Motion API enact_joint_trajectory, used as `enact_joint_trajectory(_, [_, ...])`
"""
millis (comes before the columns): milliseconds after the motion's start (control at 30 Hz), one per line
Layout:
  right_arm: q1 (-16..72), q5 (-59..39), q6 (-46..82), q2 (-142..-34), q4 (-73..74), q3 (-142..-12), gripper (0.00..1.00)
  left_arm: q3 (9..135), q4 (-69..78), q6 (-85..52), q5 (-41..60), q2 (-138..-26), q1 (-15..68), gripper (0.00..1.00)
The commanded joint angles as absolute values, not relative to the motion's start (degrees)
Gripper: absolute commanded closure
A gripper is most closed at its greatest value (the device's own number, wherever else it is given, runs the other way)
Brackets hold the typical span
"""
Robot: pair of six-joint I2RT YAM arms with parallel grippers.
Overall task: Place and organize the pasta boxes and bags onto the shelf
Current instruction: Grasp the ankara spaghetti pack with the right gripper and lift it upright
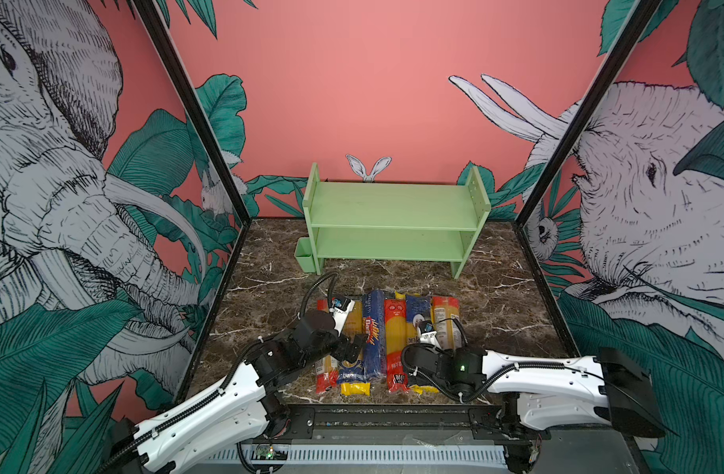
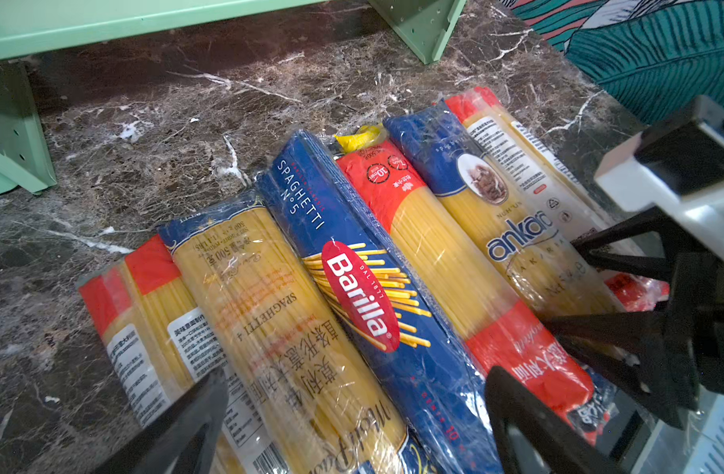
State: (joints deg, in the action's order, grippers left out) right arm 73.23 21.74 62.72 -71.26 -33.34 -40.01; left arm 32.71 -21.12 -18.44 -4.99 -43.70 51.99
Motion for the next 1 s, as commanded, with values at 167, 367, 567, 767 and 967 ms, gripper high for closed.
enact_joint_trajectory(167, [72.0, 18.3, 64.1, -74.2, -29.5, -38.6, 0.13, 34.0, -20.5, -18.4, -4.9, -45.6, 52.1, 0.03])
enact_joint_trajectory(367, [72.0, 16.8, 64.6, -74.7, -28.7, -39.3, 0.37, 33.8, -20.7, -18.6, -5.2, -45.6, 52.1, 0.03])
enact_joint_trajectory(567, [72.0, 18.3, 64.5, -70.2, -32.0, -40.5, 0.56, 33.8, -20.8, -18.5, -6.5, -45.5, 52.1, 0.03])
enact_joint_trajectory(767, [72.0, 19.8, 63.9, -66.1, -34.4, -42.1, 0.67, 34.0, -20.8, -18.5, -7.0, -46.1, 52.2, 0.03])
enact_joint_trajectory(967, [71.7, 19.8, 62.1, -64.6, -35.1, -43.9, 0.78, 34.7, -21.6, -18.2, -7.6, -47.0, 52.1, 0.02])
